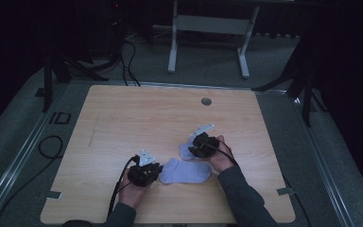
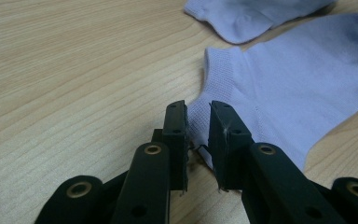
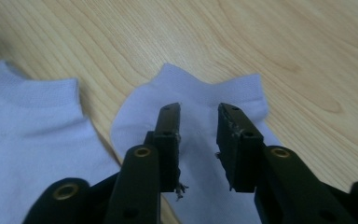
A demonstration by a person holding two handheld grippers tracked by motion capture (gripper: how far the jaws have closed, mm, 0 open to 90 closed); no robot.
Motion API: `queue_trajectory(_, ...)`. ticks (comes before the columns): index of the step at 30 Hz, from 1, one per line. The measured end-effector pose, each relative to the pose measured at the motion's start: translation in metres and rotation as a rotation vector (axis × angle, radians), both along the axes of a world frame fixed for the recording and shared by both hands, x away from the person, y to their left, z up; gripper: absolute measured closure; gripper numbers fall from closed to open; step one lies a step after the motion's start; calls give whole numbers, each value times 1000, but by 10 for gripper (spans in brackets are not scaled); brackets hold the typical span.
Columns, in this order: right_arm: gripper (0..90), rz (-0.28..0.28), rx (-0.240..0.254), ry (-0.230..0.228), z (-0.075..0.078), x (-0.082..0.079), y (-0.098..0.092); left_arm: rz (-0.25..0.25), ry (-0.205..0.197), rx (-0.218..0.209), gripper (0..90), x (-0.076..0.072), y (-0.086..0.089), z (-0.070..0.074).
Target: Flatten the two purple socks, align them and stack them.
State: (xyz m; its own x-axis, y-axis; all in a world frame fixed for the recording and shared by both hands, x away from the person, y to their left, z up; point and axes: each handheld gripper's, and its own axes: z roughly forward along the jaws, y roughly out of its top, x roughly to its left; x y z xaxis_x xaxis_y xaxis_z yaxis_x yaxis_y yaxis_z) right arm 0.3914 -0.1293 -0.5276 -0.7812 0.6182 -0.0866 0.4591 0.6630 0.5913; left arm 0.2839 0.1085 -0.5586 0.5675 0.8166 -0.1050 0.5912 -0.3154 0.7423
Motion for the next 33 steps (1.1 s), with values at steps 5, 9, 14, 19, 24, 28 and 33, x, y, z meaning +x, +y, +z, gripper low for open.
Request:
queue_trajectory(5, 583, 5, -36, 45, -10, 7, 8, -1, -1, -1, 769, 0, 0, 0)
queue_trajectory(9, 548, -19, -15, 107, -14, 13, 7, 2, -4, 0, 769, 0, 1, 1)
queue_trajectory(14, 581, -26, -40, 129, -11, 17, 10, 2, -7, -1, 769, -1, 1, 2)
queue_trajectory(19, 769, -68, -37, 129, -11, 22, 8, 2, -7, -1, 769, -1, 1, 2)
queue_trajectory(24, 844, -106, -5, 151, -11, 26, 3, 1, -8, -2, 769, -1, 1, 1)
queue_trajectory(28, 854, -140, 43, 170, -11, 29, -3, 2, -6, -5, 769, -1, 2, 2)
queue_trajectory(33, 856, -154, 107, 152, 2, 25, -13, 2, -6, -4, 769, -1, 1, 2)
